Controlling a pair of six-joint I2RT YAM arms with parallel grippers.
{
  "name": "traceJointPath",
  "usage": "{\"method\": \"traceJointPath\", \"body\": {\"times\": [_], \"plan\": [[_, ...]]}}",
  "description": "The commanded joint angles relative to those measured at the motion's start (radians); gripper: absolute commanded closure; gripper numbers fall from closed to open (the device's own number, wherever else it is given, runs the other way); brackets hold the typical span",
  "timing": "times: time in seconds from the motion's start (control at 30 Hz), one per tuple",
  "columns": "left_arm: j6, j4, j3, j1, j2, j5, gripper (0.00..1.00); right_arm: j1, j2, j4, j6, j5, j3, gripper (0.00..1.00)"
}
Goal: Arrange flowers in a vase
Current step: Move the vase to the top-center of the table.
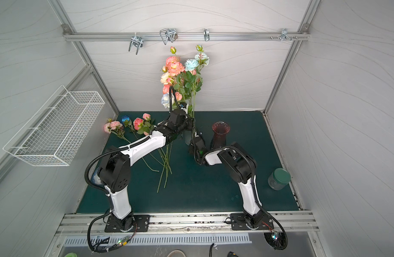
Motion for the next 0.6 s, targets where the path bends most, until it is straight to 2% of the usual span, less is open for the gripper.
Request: {"method": "traceJointPath", "body": {"times": [0.0, 0.1, 0.2, 0.27, 0.33, 0.43, 0.57], "plan": [[0.016, -0.143, 0.029, 0.010, 0.081, 0.037, 0.65, -0.013, 0.038, -0.041, 0.015, -0.015, 0.055, 0.62], [0.016, -0.148, 0.053, 0.020, 0.104, 0.039, 0.65, -0.017, 0.051, -0.054, 0.017, -0.023, 0.084, 0.59], [0.014, -0.148, 0.055, 0.026, 0.105, 0.041, 0.65, -0.017, 0.029, -0.033, 0.005, -0.036, 0.064, 0.49], [0.014, -0.146, 0.053, 0.027, 0.100, 0.042, 0.65, -0.013, -0.004, 0.030, -0.014, -0.054, 0.010, 0.37], [0.013, -0.146, 0.053, 0.025, 0.097, 0.043, 0.65, -0.007, -0.038, 0.071, -0.022, -0.079, -0.036, 0.29], [0.007, -0.146, 0.052, 0.026, 0.088, 0.045, 0.64, 0.004, -0.095, 0.131, -0.023, -0.092, -0.124, 0.21], [-0.002, -0.134, 0.027, 0.026, 0.060, 0.046, 0.57, 0.021, -0.164, 0.235, -0.012, -0.134, -0.240, 0.14]]}}
